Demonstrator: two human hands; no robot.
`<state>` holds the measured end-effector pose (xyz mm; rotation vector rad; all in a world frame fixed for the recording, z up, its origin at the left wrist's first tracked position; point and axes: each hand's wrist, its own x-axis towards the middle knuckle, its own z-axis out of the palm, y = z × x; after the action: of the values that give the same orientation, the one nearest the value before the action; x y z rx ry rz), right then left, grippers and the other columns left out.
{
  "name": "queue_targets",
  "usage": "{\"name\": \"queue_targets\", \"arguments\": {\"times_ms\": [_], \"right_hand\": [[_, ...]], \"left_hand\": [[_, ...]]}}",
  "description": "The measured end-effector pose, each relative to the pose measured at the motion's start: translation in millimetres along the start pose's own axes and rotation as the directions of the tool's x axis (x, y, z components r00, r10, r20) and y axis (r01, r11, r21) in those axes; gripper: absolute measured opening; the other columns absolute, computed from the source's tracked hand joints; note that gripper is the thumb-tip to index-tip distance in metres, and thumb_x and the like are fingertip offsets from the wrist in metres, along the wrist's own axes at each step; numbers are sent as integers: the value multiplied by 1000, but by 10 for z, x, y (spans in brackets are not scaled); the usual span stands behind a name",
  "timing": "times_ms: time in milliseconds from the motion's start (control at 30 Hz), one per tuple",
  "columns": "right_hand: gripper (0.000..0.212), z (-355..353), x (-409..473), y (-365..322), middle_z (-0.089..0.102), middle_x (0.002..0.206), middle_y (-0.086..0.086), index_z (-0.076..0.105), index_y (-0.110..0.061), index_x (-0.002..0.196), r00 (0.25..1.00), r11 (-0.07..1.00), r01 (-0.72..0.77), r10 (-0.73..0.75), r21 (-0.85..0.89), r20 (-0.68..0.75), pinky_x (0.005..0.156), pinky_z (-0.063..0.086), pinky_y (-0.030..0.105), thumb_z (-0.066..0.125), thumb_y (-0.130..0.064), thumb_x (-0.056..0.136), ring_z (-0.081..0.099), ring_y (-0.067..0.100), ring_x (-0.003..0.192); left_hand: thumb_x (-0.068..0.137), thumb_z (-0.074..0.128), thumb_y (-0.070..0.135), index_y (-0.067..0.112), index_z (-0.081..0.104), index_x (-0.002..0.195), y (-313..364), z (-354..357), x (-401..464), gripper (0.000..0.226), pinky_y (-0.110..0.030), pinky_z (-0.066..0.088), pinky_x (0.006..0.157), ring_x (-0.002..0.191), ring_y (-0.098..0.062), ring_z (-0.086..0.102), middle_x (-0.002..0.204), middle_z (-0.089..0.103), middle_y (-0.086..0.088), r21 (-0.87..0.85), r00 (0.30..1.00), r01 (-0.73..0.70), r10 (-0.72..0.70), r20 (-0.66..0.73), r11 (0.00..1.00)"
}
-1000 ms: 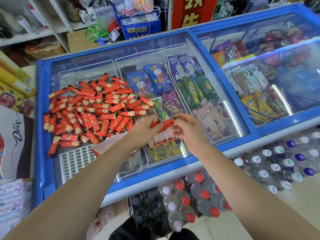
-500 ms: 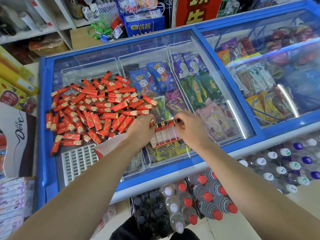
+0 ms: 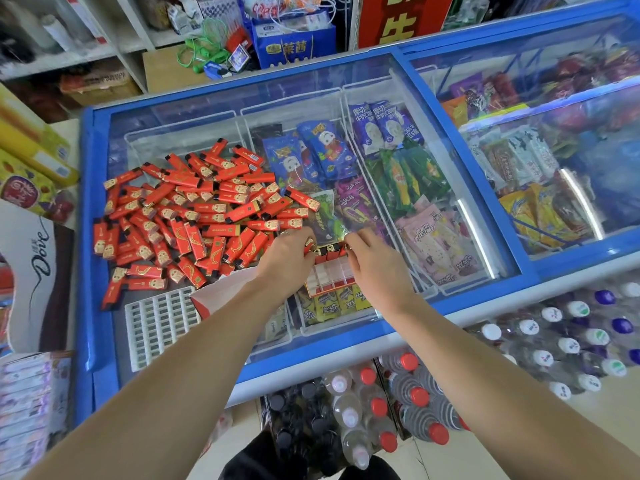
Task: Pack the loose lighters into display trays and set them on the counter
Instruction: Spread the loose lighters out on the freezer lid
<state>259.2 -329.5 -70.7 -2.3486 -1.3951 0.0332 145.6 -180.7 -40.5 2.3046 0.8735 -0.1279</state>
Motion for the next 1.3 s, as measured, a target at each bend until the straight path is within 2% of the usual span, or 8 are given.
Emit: {"name": "queue_targets", "arguments": {"times_ms": [233, 467, 633, 700, 767, 900, 1067, 1300], "right_hand": [[31, 3, -25, -2, 64, 93, 6, 69, -9, 105, 1000, 999, 11, -11, -49, 13, 44, 53, 33, 78, 4, 78, 63, 23, 62], [25, 11, -65, 23, 60, 100, 9, 71, -7, 106, 999, 996, 31, -29, -88, 26, 52, 55, 35, 73, 2, 82, 61, 21, 71], [23, 11, -60, 48, 60, 104, 5, 68, -10, 109, 993, 988, -82, 92, 131, -71, 55, 54, 34, 61, 1, 91, 61, 20, 70], [29, -66, -8, -11, 63, 104, 0, 67, -14, 114, 968, 880, -217, 249, 423, -23, 62, 53, 32, 56, 1, 91, 64, 18, 77], [30, -188, 69, -74, 70, 97, 6, 69, -16, 114, 895, 553, -407, 401, 727, 195, 62, 49, 29, 55, 0, 92, 67, 20, 79], [19, -403, 158, -101, 70, 89, 23, 71, -5, 108, 835, 188, -493, 379, 850, 400, 56, 49, 30, 60, 0, 94, 64, 27, 73], [14, -534, 154, -24, 68, 84, 17, 70, 0, 106, 853, 245, -453, 398, 857, 337, 60, 56, 28, 66, 2, 93, 68, 22, 65], [16, -512, 137, 228, 71, 83, -3, 70, -21, 87, 915, 690, -404, 311, 601, 258, 70, 56, 32, 78, -8, 80, 67, 15, 75]], "left_hand": [[99, 59, 16, 16, 55, 117, 38, -28, -22, 19, -44, 56, 70, 80, -28, 63, 98, 63, -7, 2, 999, 18, -19, 29, 1000], [100, 51, 18, 11, 36, 106, 222, -120, -65, 17, -33, 35, 53, 62, -20, 45, 77, 49, -4, -184, 999, 43, -39, 23, 982], [99, 49, 15, 20, 39, 98, 275, -146, -74, 11, -56, 59, 74, 81, -37, 70, 90, 68, -16, -314, 996, 12, 17, 91, 949], [98, 56, 13, 24, 48, 98, 293, -150, -79, 14, -56, 60, 80, 82, -27, 73, 86, 73, -10, -384, 995, -5, 44, 92, 923], [98, 60, 12, 26, 55, 99, 321, -143, -75, 15, -51, 60, 83, 79, -18, 74, 84, 73, -2, -432, 994, -44, 85, 75, 901], [97, 65, 14, 26, 61, 105, 393, -129, -66, 15, -47, 59, 85, 86, -23, 72, 93, 69, -4, -474, 989, -115, 146, 28, 873], [95, 69, 22, 23, 59, 115, 386, -79, -37, 22, -34, 52, 81, 88, -11, 61, 101, 63, -4, -352, 979, -190, 204, 2, 916], [99, 59, 20, 26, 50, 136, 99, -48, -36, 39, -46, 55, 87, 113, -26, 59, 127, 58, -4, 153, 986, -157, 148, 71, 976]]}}
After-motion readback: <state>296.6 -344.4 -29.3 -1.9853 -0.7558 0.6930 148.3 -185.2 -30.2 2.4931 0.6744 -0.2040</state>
